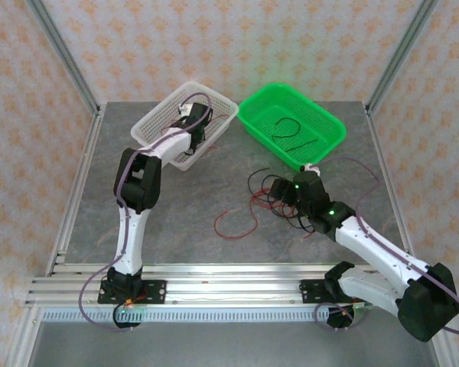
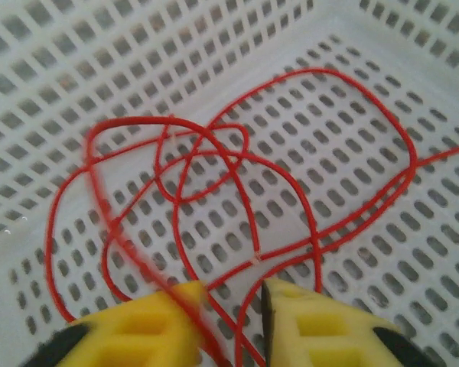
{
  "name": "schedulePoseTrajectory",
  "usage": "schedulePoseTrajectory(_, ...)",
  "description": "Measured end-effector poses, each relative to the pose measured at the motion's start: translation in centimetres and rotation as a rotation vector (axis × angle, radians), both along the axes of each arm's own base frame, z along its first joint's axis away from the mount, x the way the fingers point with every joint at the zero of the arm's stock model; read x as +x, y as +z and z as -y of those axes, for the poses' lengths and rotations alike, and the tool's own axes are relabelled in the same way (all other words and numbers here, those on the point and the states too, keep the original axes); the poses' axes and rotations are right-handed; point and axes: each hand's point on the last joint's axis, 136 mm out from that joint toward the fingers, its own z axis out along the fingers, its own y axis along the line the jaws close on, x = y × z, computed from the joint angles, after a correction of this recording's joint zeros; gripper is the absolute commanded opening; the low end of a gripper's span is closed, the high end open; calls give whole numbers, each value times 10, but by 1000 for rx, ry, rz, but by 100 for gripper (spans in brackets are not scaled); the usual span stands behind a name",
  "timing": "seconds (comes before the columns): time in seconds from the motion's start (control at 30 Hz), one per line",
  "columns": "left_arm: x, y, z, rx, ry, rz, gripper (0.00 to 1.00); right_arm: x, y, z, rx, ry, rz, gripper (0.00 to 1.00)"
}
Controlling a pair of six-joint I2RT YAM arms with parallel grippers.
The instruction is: Untangle the cables
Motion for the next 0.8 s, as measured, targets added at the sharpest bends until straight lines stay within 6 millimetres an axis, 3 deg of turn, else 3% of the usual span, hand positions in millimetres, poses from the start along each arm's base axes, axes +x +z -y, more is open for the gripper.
schedulePoseTrajectory(0.2, -3, -3, 6, -29, -27, -28, 70, -9, -16, 26, -59, -113, -75, 79)
schedulePoseTrajectory(0.33, -8, 8, 9, -44, -45, -35, 79, -15, -17, 38, -72, -165, -92, 80)
schedulePoseTrajectory(0.6, -15, 89, 14, -112, -81, 85, 81, -28, -17, 57, -78, -246, -113, 83)
schedulePoseTrajectory(0.8, -25, 145, 20, -168, -120, 179, 81, -37, -28, 63, -67, -289, -157, 82)
